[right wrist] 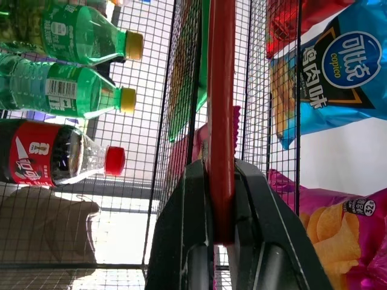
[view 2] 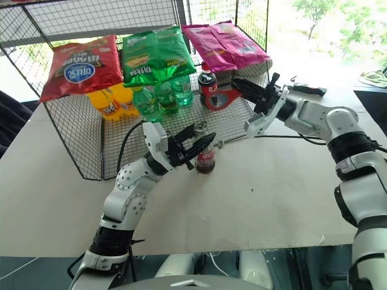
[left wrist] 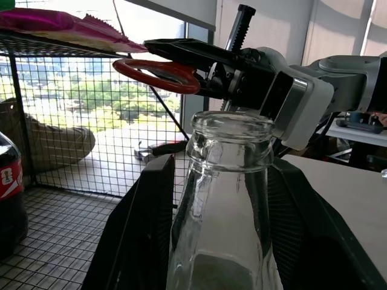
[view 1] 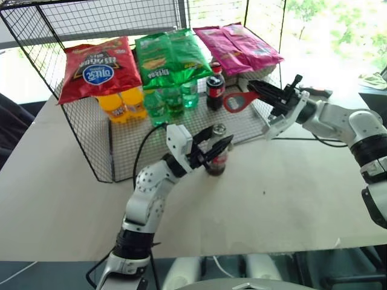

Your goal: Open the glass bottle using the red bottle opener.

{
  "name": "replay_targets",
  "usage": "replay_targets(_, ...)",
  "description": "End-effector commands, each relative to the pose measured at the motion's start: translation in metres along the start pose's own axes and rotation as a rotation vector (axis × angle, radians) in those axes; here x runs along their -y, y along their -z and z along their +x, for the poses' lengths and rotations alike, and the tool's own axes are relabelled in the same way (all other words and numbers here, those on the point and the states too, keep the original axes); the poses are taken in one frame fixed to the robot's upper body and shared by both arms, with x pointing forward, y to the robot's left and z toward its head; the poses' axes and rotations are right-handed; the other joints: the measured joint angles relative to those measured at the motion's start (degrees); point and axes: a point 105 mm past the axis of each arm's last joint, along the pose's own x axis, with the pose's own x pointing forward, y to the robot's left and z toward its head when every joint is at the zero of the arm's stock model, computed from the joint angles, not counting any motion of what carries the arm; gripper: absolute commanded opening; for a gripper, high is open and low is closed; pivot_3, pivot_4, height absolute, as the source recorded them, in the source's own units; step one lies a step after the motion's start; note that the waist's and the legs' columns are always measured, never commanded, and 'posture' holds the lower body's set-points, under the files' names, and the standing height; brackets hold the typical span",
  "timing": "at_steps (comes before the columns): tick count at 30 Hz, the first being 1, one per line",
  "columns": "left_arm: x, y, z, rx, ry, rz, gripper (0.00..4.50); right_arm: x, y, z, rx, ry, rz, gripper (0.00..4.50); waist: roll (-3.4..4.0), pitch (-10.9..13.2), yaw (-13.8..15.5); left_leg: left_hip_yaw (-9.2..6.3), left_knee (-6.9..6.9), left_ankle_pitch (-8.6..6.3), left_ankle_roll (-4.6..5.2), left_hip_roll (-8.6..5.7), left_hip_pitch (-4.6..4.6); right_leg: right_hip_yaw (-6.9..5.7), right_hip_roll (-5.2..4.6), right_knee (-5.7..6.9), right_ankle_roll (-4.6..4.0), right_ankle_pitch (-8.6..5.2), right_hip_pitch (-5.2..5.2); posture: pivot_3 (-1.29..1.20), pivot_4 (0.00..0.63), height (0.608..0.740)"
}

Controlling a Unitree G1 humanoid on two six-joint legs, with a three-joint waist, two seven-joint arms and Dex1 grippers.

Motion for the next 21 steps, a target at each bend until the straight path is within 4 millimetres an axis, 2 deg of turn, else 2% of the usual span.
replay_targets(1, 0.006, 0.020, -0.004, -0.071, 0.013, -0.062, 1.72, 0.020, -0.003, 0.003, 0.002, 0.135, 0.077, 0.00, 0.00, 0.00, 0.14, 0.00, 0.01, 0.00, 0.00, 0.00, -0.01, 0.00, 0.00, 0.00, 0.00, 0.00, 0.00, 0.00, 0.150, 0.740)
replay_targets(6, 0.006, 0.019, -0.005, -0.069, 0.008, -0.061, 1.72, 0.015, -0.003, 0.000, -0.049, 0.177, 0.229, 0.00, -0.01, 0.00, 0.14, -0.01, 0.12, 0.00, 0.00, -0.01, -0.01, -0.01, 0.00, 0.03, 0.01, 0.01, 0.06, 0.00, 0.150, 0.740)
replay_targets(13, 0.007, 0.016, -0.005, -0.050, 0.009, -0.058, 1.72, -0.011, -0.011, -0.005, -0.152, 0.183, 0.560, 0.00, -0.01, 0.00, 0.06, -0.04, 0.14, 0.00, 0.01, 0.02, 0.00, -0.05, 0.01, 0.05, 0.01, 0.01, 0.09, 0.00, 0.150, 0.740)
replay_targets(18, 0.005, 0.012, -0.006, -0.039, -0.001, -0.053, 1.72, -0.021, -0.015, -0.010, -0.204, 0.181, 0.682, 0.00, -0.01, 0.00, 0.06, -0.04, 0.18, -0.02, 0.03, 0.01, -0.02, -0.04, -0.01, 0.06, 0.01, 0.01, 0.08, 0.00, 0.150, 0.740)
replay_targets(21, 0.004, 0.011, -0.006, -0.035, -0.009, -0.041, 2.97, -0.026, -0.018, -0.012, -0.230, 0.183, 0.738, 0.00, 0.00, 0.01, 0.03, -0.05, 0.18, -0.01, 0.03, 0.02, -0.01, -0.04, 0.01, 0.10, 0.01, 0.01, 0.06, 0.00, 0.150, 0.740)
